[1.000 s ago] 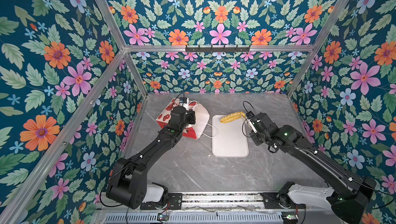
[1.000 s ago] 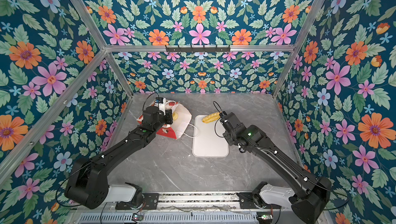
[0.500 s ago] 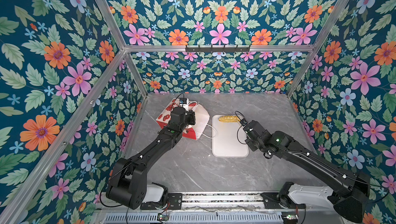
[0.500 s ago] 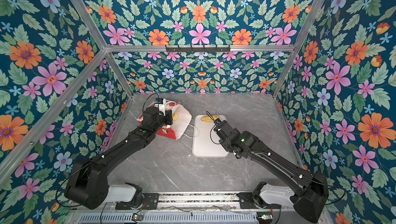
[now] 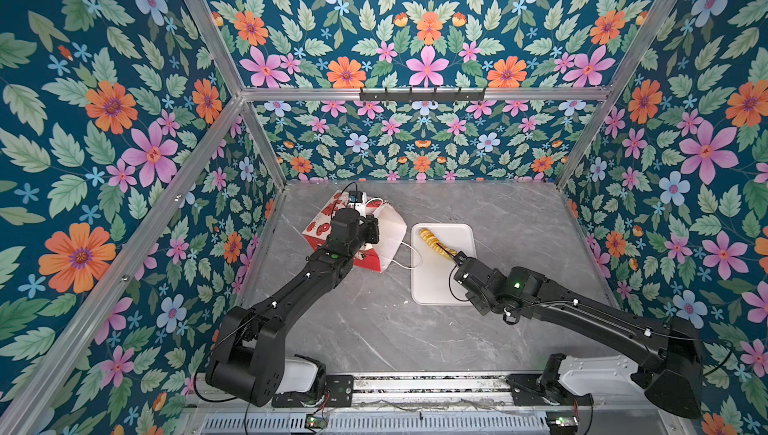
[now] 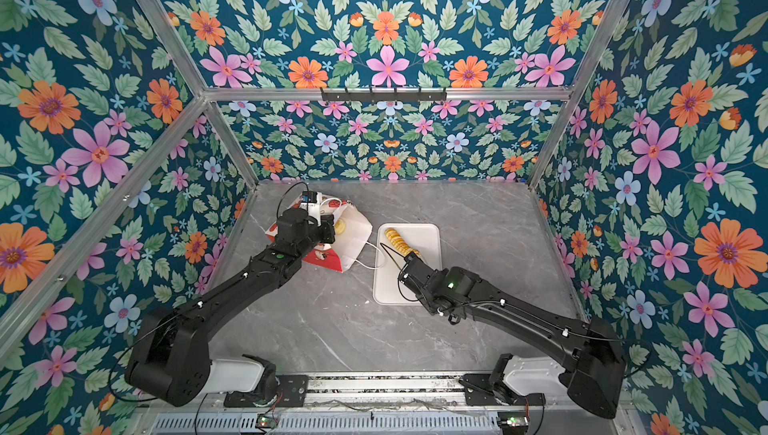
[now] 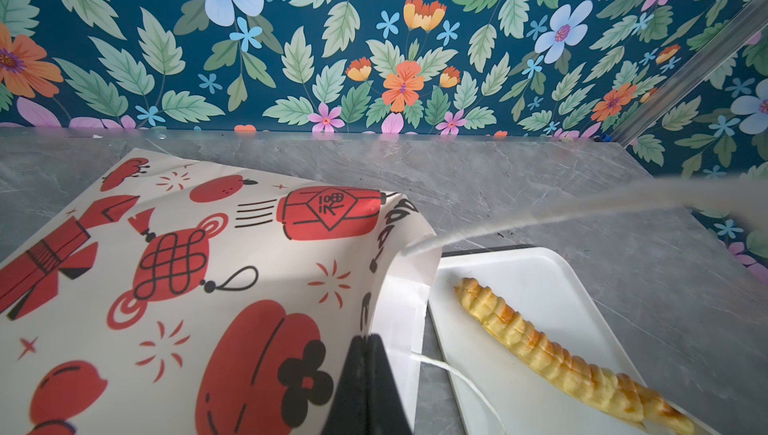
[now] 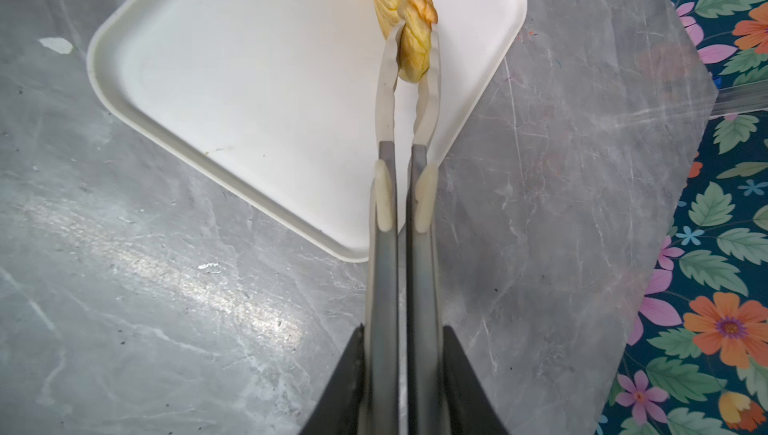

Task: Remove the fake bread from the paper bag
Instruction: 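Lower the bread stick onto the white tray with the right gripper's tongs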

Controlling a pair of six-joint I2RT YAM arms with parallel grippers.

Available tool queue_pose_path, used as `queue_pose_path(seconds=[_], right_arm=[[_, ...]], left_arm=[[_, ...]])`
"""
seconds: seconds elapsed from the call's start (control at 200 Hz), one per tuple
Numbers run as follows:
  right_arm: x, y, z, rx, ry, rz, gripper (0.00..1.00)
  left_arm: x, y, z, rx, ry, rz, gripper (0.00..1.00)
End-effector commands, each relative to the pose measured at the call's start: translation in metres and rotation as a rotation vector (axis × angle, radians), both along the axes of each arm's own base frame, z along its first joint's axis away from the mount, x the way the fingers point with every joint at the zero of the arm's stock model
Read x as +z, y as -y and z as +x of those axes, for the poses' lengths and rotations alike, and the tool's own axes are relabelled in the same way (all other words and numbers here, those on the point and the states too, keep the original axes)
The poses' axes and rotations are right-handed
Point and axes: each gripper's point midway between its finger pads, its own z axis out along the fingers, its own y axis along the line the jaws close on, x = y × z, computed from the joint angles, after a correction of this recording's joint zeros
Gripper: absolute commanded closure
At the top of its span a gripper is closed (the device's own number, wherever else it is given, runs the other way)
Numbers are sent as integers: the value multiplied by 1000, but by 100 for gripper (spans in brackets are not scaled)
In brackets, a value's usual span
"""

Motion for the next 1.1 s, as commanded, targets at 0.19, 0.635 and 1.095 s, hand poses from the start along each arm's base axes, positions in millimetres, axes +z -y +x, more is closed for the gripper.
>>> queue_pose_path(seconds=[0.19, 0.635, 1.095], right_arm=[[-6, -3, -14, -36, -43, -3, 80], [-8, -14, -25, -36, -101, 66, 69], [7, -18, -31, -34, -118, 131, 66]], left_arm=[[7, -4, 0, 16, 28, -18, 100], [5, -4, 3, 14, 27, -23, 100], [5, -7, 3, 21, 26, -28, 100]])
